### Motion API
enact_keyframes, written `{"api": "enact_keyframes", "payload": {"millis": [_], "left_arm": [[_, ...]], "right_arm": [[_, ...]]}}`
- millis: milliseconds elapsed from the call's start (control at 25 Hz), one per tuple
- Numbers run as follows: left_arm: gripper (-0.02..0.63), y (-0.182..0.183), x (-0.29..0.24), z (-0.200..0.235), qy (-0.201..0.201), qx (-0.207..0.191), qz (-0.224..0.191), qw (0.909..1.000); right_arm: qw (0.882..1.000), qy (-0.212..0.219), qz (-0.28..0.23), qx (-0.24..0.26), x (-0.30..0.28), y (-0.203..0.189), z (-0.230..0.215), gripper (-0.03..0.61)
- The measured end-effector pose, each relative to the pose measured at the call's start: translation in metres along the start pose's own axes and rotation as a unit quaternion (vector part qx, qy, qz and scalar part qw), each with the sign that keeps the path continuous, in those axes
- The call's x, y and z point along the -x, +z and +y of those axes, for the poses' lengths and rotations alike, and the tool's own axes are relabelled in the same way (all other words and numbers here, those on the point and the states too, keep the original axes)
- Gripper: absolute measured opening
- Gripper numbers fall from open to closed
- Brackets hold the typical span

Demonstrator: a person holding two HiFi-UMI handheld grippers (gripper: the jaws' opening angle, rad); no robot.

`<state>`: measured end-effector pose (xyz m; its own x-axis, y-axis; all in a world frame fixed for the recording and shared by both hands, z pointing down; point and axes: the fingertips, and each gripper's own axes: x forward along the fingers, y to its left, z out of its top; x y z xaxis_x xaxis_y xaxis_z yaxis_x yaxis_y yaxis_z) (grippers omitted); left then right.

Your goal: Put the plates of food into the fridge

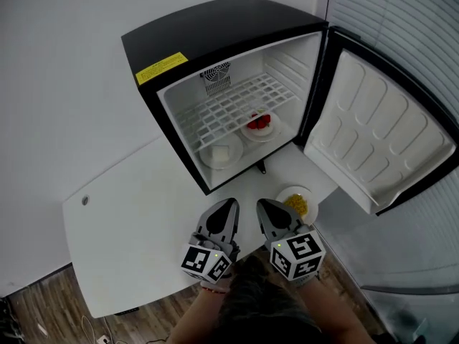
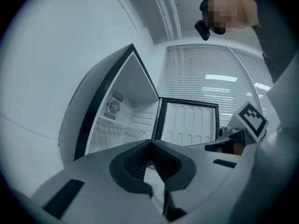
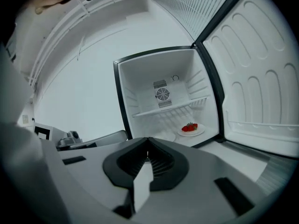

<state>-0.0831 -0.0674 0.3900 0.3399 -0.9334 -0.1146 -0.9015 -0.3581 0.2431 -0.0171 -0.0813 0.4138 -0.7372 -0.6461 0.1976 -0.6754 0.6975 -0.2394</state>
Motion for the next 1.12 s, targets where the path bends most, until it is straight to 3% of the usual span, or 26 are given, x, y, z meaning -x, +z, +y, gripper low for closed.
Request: {"api": "enact_keyframes", "payload": {"millis": [480,1120], "left_arm": [[0.006,-0.015,0.032,-0.042,-0.019,-0.015,0.015,0.9996],[0.006,-0.02,0.013,-0.064,-0.041,-0.009,0.024,0.9988]], "right_arm": [[1.0,-0.022,-0.02,0.005,0.063,-0.007,0.008,0.008],[0.999,-0.032,-0.016,-0.005,0.083,-0.018,-0.007,0.008]]}}
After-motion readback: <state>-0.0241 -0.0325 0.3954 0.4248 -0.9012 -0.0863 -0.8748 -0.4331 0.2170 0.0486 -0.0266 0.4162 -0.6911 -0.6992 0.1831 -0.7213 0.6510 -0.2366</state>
